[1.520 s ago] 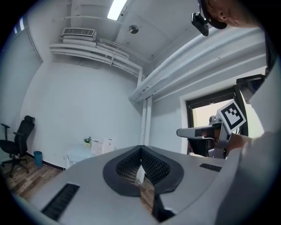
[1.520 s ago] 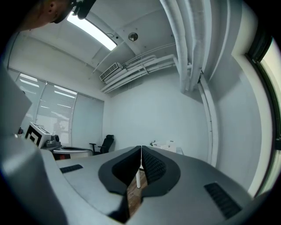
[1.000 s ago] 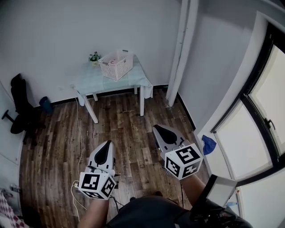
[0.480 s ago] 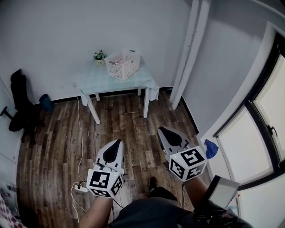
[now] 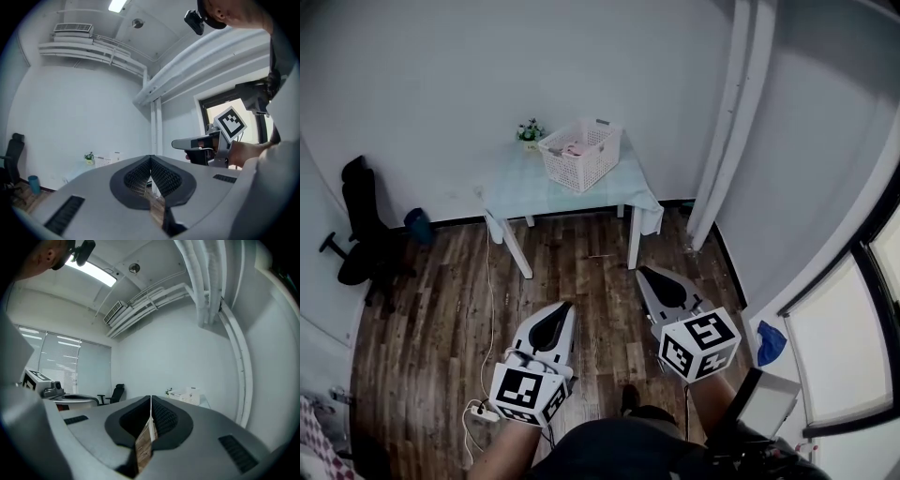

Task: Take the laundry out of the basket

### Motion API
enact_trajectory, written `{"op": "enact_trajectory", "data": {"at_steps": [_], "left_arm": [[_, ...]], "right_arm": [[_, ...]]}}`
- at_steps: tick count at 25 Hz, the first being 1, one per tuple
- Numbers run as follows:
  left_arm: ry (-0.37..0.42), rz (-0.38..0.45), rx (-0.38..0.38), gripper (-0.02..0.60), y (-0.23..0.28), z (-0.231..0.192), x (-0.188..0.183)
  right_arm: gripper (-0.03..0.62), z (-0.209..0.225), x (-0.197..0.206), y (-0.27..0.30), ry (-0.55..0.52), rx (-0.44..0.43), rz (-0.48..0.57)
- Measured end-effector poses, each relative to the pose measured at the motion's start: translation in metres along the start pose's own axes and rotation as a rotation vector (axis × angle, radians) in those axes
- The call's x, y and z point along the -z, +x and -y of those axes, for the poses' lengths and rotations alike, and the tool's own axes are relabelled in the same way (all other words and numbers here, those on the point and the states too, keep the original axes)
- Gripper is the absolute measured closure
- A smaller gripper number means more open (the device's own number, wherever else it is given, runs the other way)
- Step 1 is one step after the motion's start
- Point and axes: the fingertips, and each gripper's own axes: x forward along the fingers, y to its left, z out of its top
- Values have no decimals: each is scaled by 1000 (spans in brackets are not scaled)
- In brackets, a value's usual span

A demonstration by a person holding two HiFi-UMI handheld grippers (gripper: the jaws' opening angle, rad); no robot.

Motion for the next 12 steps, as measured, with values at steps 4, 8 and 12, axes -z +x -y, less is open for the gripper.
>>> {"op": "enact_trajectory", "data": {"at_steps": [4,8,12], "left_arm": [[-40,-16,-26,572,46,-22,-1],[-28,-22,-35,572,95,-41,-2],[15,-39,4,572,139,-41,3]], "right_arm": [[579,37,-5,33,8,-24,-3],[579,70,-10,62,0,-56,-1],[579,98,-13,86,-18,-77,7]]}}
